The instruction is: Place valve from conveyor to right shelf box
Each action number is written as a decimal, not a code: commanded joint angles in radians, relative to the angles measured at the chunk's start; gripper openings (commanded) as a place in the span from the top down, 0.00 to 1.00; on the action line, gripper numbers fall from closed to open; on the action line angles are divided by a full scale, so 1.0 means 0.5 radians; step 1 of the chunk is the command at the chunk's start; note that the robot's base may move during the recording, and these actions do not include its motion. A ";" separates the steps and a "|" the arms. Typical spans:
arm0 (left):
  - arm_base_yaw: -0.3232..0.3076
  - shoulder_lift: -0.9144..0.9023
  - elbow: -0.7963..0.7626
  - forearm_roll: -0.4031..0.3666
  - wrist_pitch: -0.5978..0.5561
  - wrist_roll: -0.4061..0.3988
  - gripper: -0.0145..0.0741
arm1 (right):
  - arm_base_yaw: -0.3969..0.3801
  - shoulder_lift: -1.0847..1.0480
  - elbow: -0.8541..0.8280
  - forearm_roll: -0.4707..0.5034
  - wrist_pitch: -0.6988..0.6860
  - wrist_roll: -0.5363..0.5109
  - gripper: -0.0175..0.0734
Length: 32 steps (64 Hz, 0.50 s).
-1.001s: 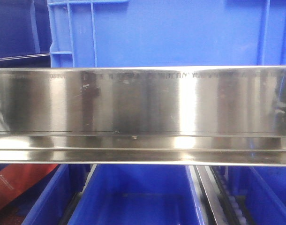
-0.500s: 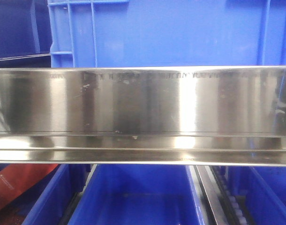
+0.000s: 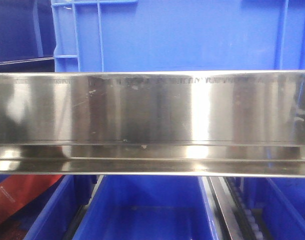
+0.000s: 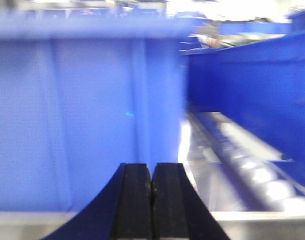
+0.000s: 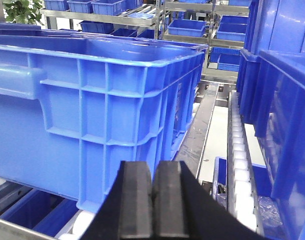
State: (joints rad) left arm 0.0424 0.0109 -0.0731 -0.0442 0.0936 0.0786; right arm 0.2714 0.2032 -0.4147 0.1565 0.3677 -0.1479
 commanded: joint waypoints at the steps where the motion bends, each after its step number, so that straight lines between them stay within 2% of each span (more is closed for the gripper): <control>1: 0.047 -0.022 0.146 -0.015 -0.254 -0.007 0.96 | -0.010 -0.009 0.004 -0.022 -0.057 -0.008 0.99; 4: 0.047 -0.022 0.146 -0.015 -0.400 -0.007 0.96 | -0.010 -0.009 0.004 -0.022 -0.057 -0.008 0.99; 7: 0.047 -0.022 0.146 -0.015 -0.329 -0.007 0.96 | -0.010 -0.009 0.004 -0.022 -0.067 -0.008 0.99; 32: 0.047 -0.022 0.146 -0.015 -0.380 -0.007 0.96 | -0.010 -0.009 0.004 -0.022 -0.077 -0.008 0.99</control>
State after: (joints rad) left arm 0.0637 0.0065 0.0008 -0.0460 -0.0699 0.0786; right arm 0.2714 0.2009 -0.4147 0.1565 0.3558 -0.1479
